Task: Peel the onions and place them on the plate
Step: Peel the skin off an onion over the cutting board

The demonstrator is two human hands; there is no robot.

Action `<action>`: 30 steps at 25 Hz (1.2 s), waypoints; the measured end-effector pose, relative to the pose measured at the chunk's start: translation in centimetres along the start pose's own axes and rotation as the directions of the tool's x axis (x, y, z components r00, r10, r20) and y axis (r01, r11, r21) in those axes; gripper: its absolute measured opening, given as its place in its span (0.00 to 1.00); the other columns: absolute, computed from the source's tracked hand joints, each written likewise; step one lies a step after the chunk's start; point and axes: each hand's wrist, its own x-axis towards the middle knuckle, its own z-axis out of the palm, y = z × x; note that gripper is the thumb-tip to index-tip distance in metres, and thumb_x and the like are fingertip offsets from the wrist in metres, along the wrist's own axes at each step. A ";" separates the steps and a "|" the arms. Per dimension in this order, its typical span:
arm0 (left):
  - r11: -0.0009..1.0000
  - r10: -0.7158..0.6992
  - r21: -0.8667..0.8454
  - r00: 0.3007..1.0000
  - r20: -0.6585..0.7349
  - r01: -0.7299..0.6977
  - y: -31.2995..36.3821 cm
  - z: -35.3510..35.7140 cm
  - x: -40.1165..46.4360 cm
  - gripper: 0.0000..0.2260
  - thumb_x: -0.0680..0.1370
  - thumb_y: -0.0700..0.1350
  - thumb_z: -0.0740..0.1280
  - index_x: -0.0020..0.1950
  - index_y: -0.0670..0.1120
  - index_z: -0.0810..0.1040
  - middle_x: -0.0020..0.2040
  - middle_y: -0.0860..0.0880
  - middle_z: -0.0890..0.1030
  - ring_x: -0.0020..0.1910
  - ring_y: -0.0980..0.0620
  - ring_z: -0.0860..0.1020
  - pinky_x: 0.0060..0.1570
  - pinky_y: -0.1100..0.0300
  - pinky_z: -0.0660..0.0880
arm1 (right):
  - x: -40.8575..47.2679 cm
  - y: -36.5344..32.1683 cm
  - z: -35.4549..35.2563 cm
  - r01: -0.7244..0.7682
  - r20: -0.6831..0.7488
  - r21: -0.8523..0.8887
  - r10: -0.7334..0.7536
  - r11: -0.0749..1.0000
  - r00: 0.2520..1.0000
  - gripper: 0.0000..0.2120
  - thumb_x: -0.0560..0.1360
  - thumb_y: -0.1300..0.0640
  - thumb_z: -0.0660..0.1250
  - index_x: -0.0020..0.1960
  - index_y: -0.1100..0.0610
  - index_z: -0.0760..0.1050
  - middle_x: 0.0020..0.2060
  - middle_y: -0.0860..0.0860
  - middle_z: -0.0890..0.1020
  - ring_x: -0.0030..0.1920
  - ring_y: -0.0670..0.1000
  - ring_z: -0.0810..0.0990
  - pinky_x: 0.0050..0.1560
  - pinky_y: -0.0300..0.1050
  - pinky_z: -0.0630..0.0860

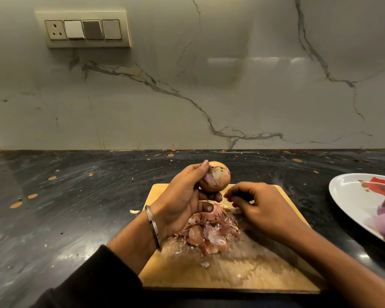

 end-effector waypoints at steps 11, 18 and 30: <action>0.984 -0.012 0.176 0.999 0.047 0.004 -0.8 0.4 0.1 0.11 0.83 0.47 0.60 0.63 0.48 0.76 0.54 0.39 0.80 0.37 0.47 0.81 0.28 0.61 0.78 | -0.4 -0.7 -0.6 0.140 -0.236 0.389 -0.048 0.911 0.970 0.09 0.73 0.53 0.74 0.54 0.50 0.84 0.45 0.44 0.86 0.43 0.47 0.86 0.36 0.43 0.83; 0.989 0.000 0.149 0.998 0.070 -0.011 -0.4 0.0 0.1 0.11 0.82 0.45 0.62 0.63 0.46 0.76 0.49 0.41 0.84 0.37 0.44 0.83 0.28 0.61 0.80 | -0.3 -0.3 -0.8 0.132 -0.226 0.408 -0.040 0.903 0.973 0.08 0.74 0.61 0.73 0.50 0.50 0.84 0.43 0.46 0.87 0.43 0.47 0.86 0.34 0.42 0.83; 0.983 0.033 0.180 0.998 0.055 -0.043 -1.1 -0.5 0.8 0.10 0.82 0.45 0.63 0.60 0.45 0.77 0.45 0.41 0.83 0.31 0.48 0.82 0.26 0.64 0.77 | -0.2 -0.7 0.4 0.176 -0.335 0.206 -0.099 0.963 0.937 0.05 0.74 0.64 0.74 0.43 0.54 0.83 0.34 0.46 0.84 0.34 0.44 0.84 0.33 0.40 0.81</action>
